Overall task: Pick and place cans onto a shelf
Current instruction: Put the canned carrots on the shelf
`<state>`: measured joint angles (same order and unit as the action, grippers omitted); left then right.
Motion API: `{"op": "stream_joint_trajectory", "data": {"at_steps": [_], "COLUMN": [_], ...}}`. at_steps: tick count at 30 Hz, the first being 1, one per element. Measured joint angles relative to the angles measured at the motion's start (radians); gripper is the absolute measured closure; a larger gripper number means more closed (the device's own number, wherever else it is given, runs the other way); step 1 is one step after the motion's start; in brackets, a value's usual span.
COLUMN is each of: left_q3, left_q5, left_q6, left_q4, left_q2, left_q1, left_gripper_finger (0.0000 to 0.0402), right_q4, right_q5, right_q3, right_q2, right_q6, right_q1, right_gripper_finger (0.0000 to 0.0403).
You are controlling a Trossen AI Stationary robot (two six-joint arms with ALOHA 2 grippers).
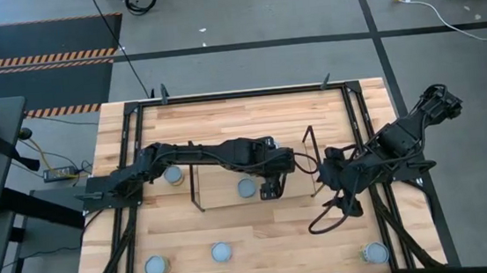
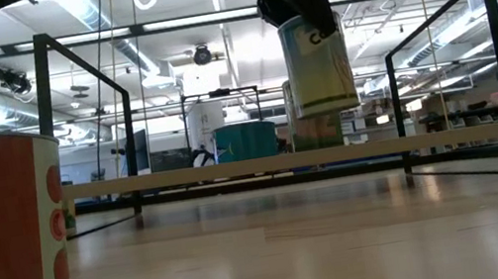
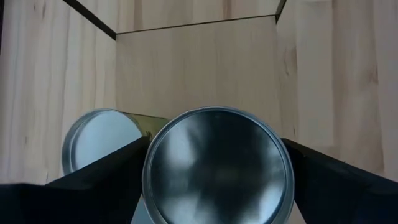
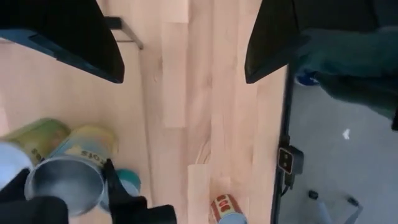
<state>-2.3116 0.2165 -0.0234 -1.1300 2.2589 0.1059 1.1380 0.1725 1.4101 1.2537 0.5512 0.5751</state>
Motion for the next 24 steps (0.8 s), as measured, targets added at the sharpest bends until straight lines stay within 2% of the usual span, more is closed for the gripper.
{"op": "stream_joint_trajectory", "data": {"at_steps": [7, 11, 17, 24], "left_q3": [0.000, 0.000, 0.000, 0.007], "left_q5": [0.005, 0.015, 0.018, 0.000], "left_q6": [-0.030, -0.045, -0.068, -0.053], "left_q4": [-0.028, -0.052, -0.066, -0.036], "left_q2": [-0.011, -0.034, -0.064, -0.050], "left_q1": [0.005, 0.011, 0.011, 0.025], "left_gripper_finger": [0.0049, 0.0049, 0.0049, 0.0049], "right_q4": [-0.037, -0.130, -0.241, -0.310], "right_q5": [0.182, 0.197, 0.200, 0.201], "right_q3": [-0.013, -0.063, -0.139, -0.145], "right_q2": [0.023, 0.043, 0.078, 0.094], "right_q6": [-0.262, -0.378, -0.398, -0.389], "right_q1": [0.000, -0.001, -0.022, -0.038], "right_gripper_finger": [0.0068, 0.0068, 0.0069, 0.0069]}}
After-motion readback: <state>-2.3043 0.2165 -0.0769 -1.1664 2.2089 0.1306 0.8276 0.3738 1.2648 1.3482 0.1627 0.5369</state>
